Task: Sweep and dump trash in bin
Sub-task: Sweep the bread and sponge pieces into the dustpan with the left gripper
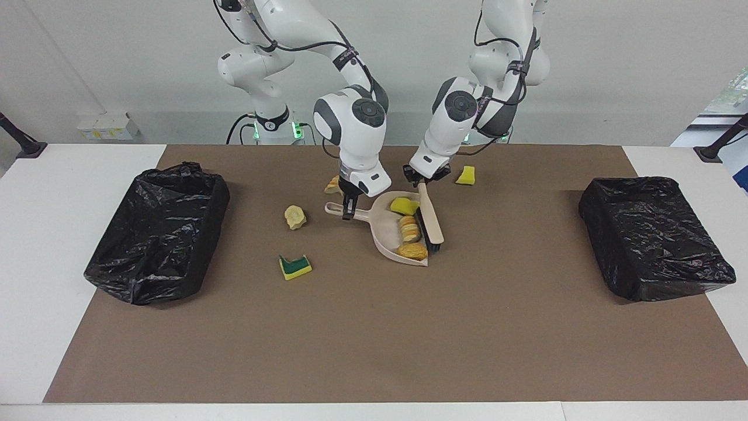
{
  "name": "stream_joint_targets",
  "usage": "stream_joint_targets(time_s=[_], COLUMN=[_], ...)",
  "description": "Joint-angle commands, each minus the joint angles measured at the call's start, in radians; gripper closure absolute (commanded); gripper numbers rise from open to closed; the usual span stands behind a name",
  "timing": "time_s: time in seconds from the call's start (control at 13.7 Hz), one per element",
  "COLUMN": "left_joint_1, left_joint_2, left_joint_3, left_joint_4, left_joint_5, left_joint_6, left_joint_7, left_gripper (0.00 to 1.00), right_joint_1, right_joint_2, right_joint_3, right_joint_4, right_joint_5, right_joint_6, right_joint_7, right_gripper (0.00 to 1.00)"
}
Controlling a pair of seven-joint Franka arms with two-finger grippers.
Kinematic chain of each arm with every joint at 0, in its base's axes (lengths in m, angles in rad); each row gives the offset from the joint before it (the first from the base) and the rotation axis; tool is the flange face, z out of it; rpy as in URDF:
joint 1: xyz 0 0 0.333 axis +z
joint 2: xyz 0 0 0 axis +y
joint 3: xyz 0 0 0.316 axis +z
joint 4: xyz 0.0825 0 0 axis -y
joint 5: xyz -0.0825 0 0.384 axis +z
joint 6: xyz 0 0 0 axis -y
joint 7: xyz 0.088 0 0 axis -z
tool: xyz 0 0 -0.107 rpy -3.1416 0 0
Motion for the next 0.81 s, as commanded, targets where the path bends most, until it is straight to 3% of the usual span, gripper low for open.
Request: stream_joint_targets(time_s=[0.0, 0.37, 0.59, 0.73], left_joint_1=[-0.003, 0.003, -0.009, -0.008], left_joint_2=[-0.068, -0.254, -0.401, -0.432], left_joint_3=[0.014, 0.014, 0.011, 0.011], left_joint_4=[0.012, -0.078, -0.248, -0.29], left_joint_5=[-0.012, 0.031, 0.039, 0.039], left_joint_6=[-0.122, -0.455, -0.467, -0.468], left_joint_7=[-0.011, -0.143, -0.28, -0.38], left_gripper=[1.0, 1.0, 1.0, 1.0], right_joint_1=[0.001, 0.001, 0.001, -0.002], right_joint_2=[-0.005, -0.005, -0.005, -0.006], right_joint_3=[0.002, 0.002, 0.002, 0.002], right_joint_4=[-0.009, -0.009, -0.009, -0.011], right_joint_5=[0.002, 0.002, 0.002, 0.001], right_joint_6=[-0.027, -0.033, -0.033, -0.033], right_joint_7=[-0.031, -0.029, -0.031, -0.032], right_gripper=[1.0, 1.0, 1.0, 1.0])
